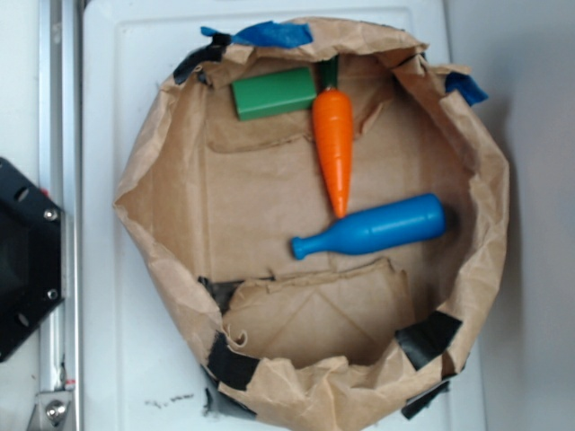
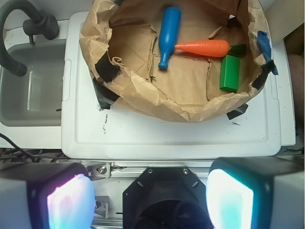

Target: Grab the blue bottle.

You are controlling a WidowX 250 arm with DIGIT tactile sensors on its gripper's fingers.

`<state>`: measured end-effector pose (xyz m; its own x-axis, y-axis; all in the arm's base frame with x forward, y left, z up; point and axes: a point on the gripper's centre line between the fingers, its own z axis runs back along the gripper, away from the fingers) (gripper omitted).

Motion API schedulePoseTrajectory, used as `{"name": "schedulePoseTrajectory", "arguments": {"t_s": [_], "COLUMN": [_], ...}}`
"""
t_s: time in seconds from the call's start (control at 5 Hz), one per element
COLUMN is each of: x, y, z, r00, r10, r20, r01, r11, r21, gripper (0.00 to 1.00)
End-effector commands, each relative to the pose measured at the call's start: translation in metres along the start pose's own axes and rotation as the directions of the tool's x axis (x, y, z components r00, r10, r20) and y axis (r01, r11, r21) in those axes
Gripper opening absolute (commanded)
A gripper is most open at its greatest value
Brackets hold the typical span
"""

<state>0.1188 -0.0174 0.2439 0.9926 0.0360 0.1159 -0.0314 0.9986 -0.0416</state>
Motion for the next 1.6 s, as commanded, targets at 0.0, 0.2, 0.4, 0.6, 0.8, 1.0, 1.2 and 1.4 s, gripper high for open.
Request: {"name": "schedulePoseTrajectory", "arguments": {"t_s": [0.0, 0.2, 0.4, 0.6, 0.8, 1.0, 1.2, 1.4], "x": [0.000, 0.048, 0.085, 0.108, 0.123, 0.130, 0.139, 0.147], "y": [0.000, -0.018, -0.024, -0.019, -0.003, 0.016, 0.040, 0.043], "z": [0.000, -0.018, -0.032, -0.042, -0.062, -0.074, -0.092, -0.104], "r00": [1.000, 0.997, 0.994, 0.988, 0.969, 0.969, 0.977, 0.979], "r10": [0.000, -0.081, -0.110, -0.151, -0.235, -0.229, -0.193, -0.201], "r20": [0.000, 0.014, 0.013, 0.031, 0.078, 0.090, 0.089, 0.029], "r01": [0.000, 0.081, 0.111, 0.153, 0.241, 0.237, 0.204, 0.202], "r11": [1.000, 0.997, 0.994, 0.985, 0.968, 0.968, 0.971, 0.976], "r21": [0.000, 0.005, -0.025, -0.080, -0.070, -0.086, -0.128, -0.081], "gripper": [1.00, 1.00, 1.00, 1.00, 1.00, 1.00, 1.00, 1.00]}}
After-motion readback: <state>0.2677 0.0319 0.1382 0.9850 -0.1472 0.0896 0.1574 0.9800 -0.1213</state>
